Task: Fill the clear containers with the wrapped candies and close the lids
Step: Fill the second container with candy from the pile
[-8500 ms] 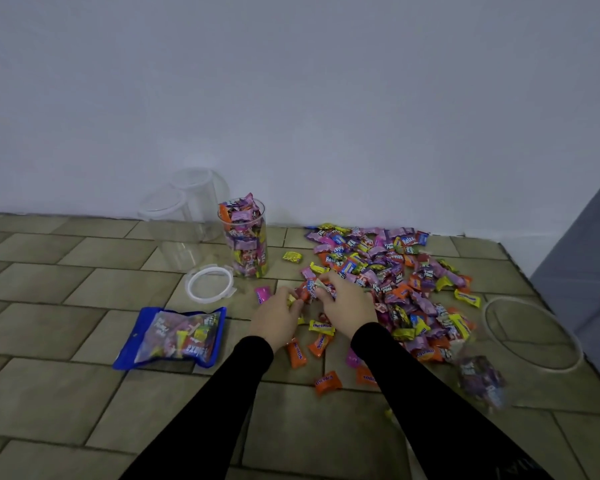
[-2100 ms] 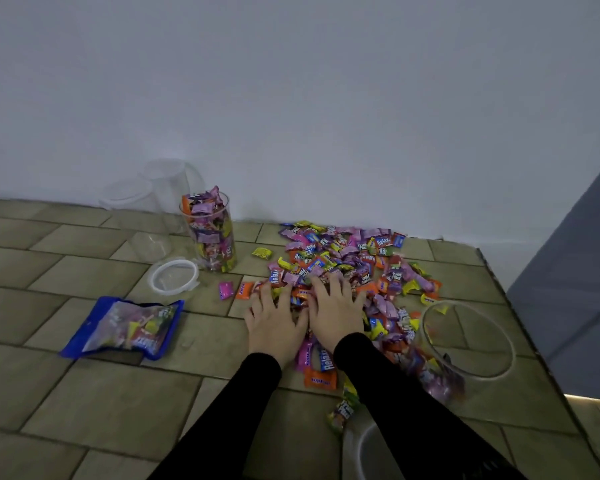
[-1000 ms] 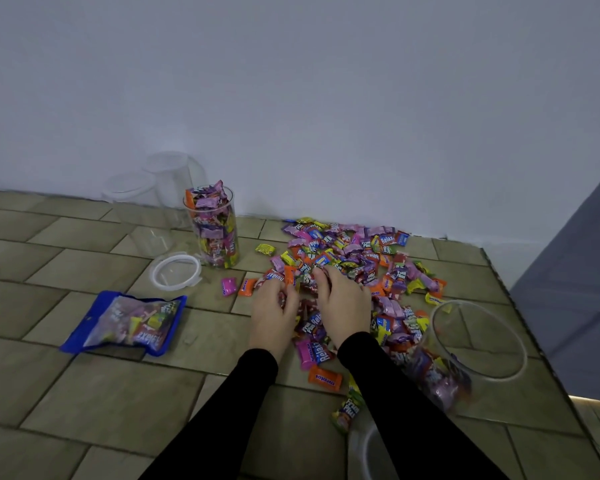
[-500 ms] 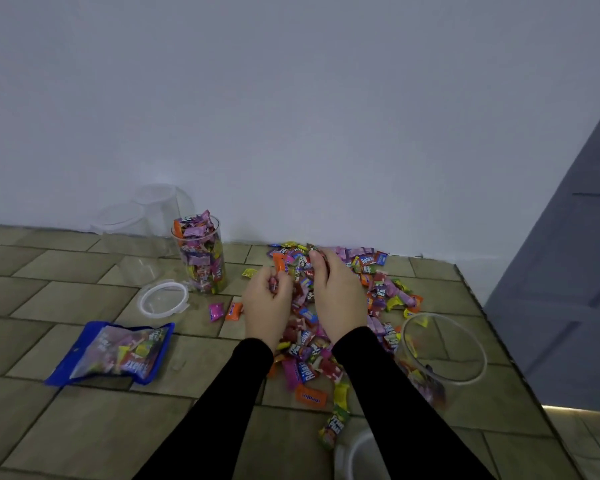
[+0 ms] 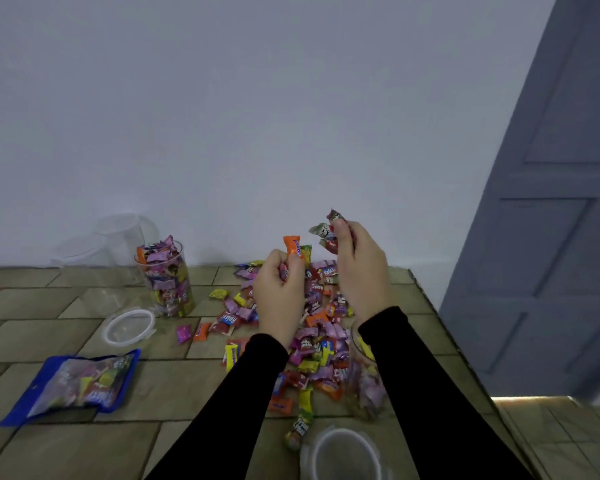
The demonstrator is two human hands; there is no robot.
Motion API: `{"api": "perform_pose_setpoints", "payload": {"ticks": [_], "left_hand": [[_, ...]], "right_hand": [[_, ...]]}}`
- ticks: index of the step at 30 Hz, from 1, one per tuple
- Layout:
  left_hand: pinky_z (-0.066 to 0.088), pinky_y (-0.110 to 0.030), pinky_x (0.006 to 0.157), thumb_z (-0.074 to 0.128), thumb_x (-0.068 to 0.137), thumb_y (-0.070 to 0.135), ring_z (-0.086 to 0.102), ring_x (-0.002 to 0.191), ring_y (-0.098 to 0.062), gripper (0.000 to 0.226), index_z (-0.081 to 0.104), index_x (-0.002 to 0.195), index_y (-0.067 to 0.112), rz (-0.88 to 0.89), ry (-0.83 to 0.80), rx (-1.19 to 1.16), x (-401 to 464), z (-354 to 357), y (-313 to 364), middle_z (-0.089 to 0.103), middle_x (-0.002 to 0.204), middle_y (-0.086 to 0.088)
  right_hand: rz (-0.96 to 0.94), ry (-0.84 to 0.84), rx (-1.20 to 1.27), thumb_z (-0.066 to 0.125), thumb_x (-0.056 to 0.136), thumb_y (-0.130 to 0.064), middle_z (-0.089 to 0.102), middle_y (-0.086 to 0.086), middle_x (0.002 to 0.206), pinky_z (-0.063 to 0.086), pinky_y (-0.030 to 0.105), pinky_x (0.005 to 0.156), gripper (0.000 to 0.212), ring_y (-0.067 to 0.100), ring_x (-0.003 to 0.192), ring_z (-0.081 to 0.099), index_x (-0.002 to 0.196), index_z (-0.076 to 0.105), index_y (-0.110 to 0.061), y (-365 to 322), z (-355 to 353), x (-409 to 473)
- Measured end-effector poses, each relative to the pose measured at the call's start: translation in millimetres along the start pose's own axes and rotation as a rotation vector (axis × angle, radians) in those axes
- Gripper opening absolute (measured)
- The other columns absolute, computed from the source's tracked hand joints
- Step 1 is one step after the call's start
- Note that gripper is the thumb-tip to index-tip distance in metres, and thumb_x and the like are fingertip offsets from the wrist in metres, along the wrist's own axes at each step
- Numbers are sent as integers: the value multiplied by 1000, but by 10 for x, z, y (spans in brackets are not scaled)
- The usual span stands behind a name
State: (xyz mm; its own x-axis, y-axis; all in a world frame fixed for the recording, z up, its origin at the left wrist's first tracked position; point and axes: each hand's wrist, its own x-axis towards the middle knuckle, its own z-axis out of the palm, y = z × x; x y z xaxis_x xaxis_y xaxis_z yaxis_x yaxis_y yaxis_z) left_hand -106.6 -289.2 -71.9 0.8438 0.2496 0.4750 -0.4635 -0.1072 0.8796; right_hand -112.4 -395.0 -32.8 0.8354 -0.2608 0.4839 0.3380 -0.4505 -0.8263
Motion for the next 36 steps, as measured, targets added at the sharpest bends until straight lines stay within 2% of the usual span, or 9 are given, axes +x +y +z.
{"api": "perform_pose_setpoints", "payload": {"ticks": [4, 7, 10, 13, 15, 22, 29, 33, 36], "left_hand": [[22, -28, 53, 48, 97, 12, 21, 56, -13, 33, 31, 68, 7, -106, -70, -161, -198, 278, 205, 23, 63, -3], [22, -29, 54, 46, 100, 17, 21, 51, -12, 37, 28, 67, 15, -245, -125, -288, -335, 436, 312, 23, 58, 5], [28, -21, 51, 45, 100, 15, 24, 46, -7, 38, 29, 66, 14, -241, -193, -299, -460, 555, 362, 26, 53, 9], [23, -29, 58, 48, 99, 15, 24, 53, -9, 35, 32, 67, 13, -183, -216, -255, -487, 600, 357, 27, 57, 8], [25, -29, 58, 48, 98, 13, 25, 52, -7, 36, 33, 65, 14, -151, -238, -223, -491, 599, 354, 27, 56, 11], [28, -10, 44, 46, 96, -1, 30, 41, -3, 39, 31, 62, 11, -90, -289, -182, -612, 575, 318, 26, 49, 12], [30, -9, 41, 44, 93, -10, 38, 39, 1, 46, 30, 57, 16, -73, -305, -233, -655, 592, 313, 25, 50, 11], [33, -11, 48, 54, 79, 10, 42, 53, -1, 30, 33, 58, 14, -5, -332, -290, -672, 547, 263, 41, 73, -10], [40, -12, 50, 49, 76, 1, 55, 61, -2, 26, 36, 58, 13, -24, -337, -291, -664, 552, 200, 57, 87, -19]], "right_hand": [[65, 131, 109, 36, 102, -37, 65, -15, 89, 42, 6, 69, 31, -4, 85, 61, 102, 62, -20, 125, -345, -28], [112, 192, 150, 34, 102, -37, 60, -13, 79, 39, 9, 60, 34, -5, 71, 54, 99, 61, -16, 200, -532, -112], [183, 241, 245, 33, 102, -37, 63, -2, 85, 40, 9, 57, 38, 8, 78, 56, 102, 62, -12, 282, -656, -192], [229, 272, 315, 34, 102, -39, 64, 16, 83, 46, 25, 69, 42, 16, 77, 58, 98, 63, -9, 379, -674, -248], [250, 283, 345, 34, 101, -44, 65, 11, 84, 48, 36, 77, 42, 21, 82, 61, 96, 63, -14, 442, -652, -281], [320, 301, 379, 33, 101, -45, 69, 10, 93, 50, 43, 85, 44, 27, 92, 65, 94, 64, -15, 517, -630, -288], [302, 283, 386, 33, 101, -44, 67, 3, 89, 48, 29, 76, 44, 14, 84, 63, 97, 64, -13, 532, -646, -280], [276, 272, 374, 34, 101, -41, 69, 0, 93, 49, 22, 77, 43, 6, 88, 65, 98, 64, -10, 538, -622, -293], [276, 271, 361, 34, 101, -41, 68, 1, 93, 48, 18, 74, 44, 1, 85, 64, 99, 63, -8, 537, -630, -285]]}}
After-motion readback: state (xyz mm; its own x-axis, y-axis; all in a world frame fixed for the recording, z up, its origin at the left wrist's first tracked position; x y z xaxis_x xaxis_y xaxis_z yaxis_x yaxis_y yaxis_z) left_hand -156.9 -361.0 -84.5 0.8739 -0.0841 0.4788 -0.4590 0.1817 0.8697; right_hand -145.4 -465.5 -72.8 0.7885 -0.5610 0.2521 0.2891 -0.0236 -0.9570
